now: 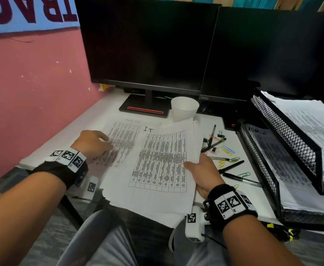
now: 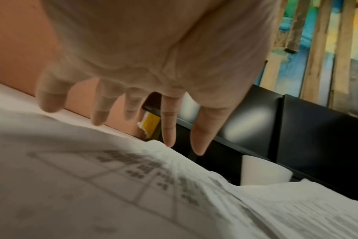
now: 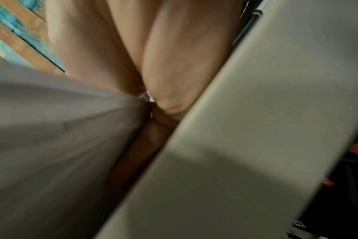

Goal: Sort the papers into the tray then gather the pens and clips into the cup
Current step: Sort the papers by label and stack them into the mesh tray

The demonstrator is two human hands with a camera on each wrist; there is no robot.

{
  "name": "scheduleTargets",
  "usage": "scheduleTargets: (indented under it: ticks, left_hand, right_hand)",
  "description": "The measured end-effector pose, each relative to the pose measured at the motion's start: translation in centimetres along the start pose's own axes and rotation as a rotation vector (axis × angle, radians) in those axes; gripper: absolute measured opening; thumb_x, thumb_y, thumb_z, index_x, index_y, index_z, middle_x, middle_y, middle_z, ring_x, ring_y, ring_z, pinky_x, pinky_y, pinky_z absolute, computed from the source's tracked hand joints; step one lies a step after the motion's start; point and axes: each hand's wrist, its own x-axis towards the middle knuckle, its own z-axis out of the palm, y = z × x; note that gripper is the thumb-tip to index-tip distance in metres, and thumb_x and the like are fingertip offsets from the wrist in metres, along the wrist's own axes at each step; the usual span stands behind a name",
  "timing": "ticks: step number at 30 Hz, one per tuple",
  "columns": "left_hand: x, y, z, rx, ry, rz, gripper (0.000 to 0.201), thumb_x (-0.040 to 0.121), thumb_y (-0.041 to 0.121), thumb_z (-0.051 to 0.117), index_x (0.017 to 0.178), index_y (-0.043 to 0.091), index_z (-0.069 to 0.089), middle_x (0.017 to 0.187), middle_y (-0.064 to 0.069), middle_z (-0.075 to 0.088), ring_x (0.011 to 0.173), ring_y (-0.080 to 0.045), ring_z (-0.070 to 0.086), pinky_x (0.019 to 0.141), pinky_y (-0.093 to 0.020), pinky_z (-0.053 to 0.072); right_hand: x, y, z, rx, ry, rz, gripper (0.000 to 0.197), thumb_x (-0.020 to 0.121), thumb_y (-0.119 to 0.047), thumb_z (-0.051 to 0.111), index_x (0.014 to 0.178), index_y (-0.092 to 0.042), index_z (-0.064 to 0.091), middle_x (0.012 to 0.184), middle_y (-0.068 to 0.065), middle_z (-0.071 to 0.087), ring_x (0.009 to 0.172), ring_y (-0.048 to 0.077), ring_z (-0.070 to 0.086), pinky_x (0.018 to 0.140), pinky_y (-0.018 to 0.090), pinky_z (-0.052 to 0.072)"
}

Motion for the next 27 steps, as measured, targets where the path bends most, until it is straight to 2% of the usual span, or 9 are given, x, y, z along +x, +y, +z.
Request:
scheduleTargets:
  ticks: [4,7,12,14,16,18,20,22,27]
  left_hand:
    - [0.2,-0.5,-0.5,0.094,-0.034,-0.040,0.063,0.079,0.044,0.089,0.133,0.029,0.061,0.129,-0.010,0.059,0.109,-0.028,0.062,0.077,-0.033,0.050]
    - [0.3,0.1,-0.2,-0.010,-0.065,-0.042,0.059,0.080,0.030,0.091,0.131,0.028,0.062,0.113,-0.004,0.063,0.098,-0.023,0.064,0.070,-0.031,0.050]
    - [0.1,0.2,0.2,-0.129,-0.101,-0.002,0.043,0.090,0.000,0.077,0.122,0.028,0.077,0.139,-0.002,0.064,0.109,-0.020,0.062,0.101,-0.031,0.047]
    - [-0.2,0.0,-0.5,-0.148,-0.022,0.037,0.046,0.094,-0.003,0.068,0.123,0.030,0.078,0.136,0.001,0.064,0.081,-0.016,0.066,0.077,-0.029,0.055]
    - [-0.5,-0.5,-2.0,-0.193,0.108,0.091,0.048,0.097,-0.001,0.063,0.123,0.036,0.076,0.129,0.002,0.064,0.051,-0.012,0.051,0.047,-0.024,0.045]
    - [-0.6,-1.2,-4.3,-0.374,0.247,0.161,0.047,0.097,0.000,0.062,0.120,0.038,0.076,0.121,-0.003,0.069,0.045,-0.008,0.044,0.043,-0.019,0.040]
    - [-0.8,-1.7,-6.8,-0.629,0.309,0.174,0.044,0.096,0.002,0.065,0.111,0.039,0.081,0.108,-0.007,0.076,0.051,-0.014,0.055,0.055,-0.022,0.050]
    - [-1.1,-1.7,-8.1,-0.812,0.292,0.149,0.044,0.095,0.002,0.066,0.110,0.039,0.083,0.117,-0.011,0.078,0.078,-0.028,0.070,0.082,-0.040,0.060]
    - [-2.7,0.6,-5.2,-0.746,0.046,0.179,0.043,0.099,-0.008,0.060,0.110,0.028,0.080,0.136,-0.002,0.067,0.117,-0.027,0.068,0.109,-0.049,0.054]
  right_hand:
    - [0.0,-0.1,0.0,-0.003,0.005,0.004,0.039,0.100,0.004,0.060,0.135,-0.011,0.066,0.122,0.006,0.076,0.112,0.030,0.073,0.105,0.052,0.056]
    - [-0.1,-0.1,0.1,-0.005,0.008,0.007,0.038,0.100,0.005,0.059,0.135,-0.009,0.066,0.121,0.007,0.076,0.111,0.029,0.073,0.104,0.050,0.056]
    - [-0.2,-0.1,0.1,-0.035,0.009,-0.002,0.038,0.099,0.005,0.058,0.132,-0.011,0.068,0.121,0.007,0.077,0.110,0.029,0.073,0.104,0.052,0.056]
    - [-0.2,-0.1,0.0,-0.029,0.006,0.000,0.038,0.099,0.006,0.057,0.130,-0.012,0.068,0.120,0.008,0.077,0.110,0.030,0.074,0.103,0.052,0.057]
    - [-0.2,-0.2,0.0,-0.021,0.003,0.006,0.037,0.099,0.006,0.056,0.128,-0.014,0.068,0.119,0.007,0.077,0.110,0.030,0.073,0.103,0.053,0.057]
    - [-0.1,-0.1,0.0,-0.025,0.006,0.006,0.038,0.099,0.005,0.057,0.130,-0.015,0.068,0.120,0.007,0.077,0.111,0.030,0.073,0.104,0.053,0.056]
    - [0.1,0.1,0.0,-0.036,0.011,0.007,0.038,0.099,0.004,0.058,0.129,-0.016,0.069,0.119,0.006,0.077,0.110,0.030,0.073,0.104,0.054,0.056]
    - [0.2,0.2,0.1,-0.032,0.010,0.010,0.039,0.098,0.003,0.057,0.128,-0.018,0.070,0.119,0.006,0.078,0.110,0.030,0.074,0.103,0.056,0.057]
    - [-0.1,-0.3,0.2,0.083,0.016,0.070,0.042,0.099,0.010,0.046,0.131,-0.009,0.067,0.119,0.015,0.077,0.111,0.037,0.073,0.101,0.059,0.057]
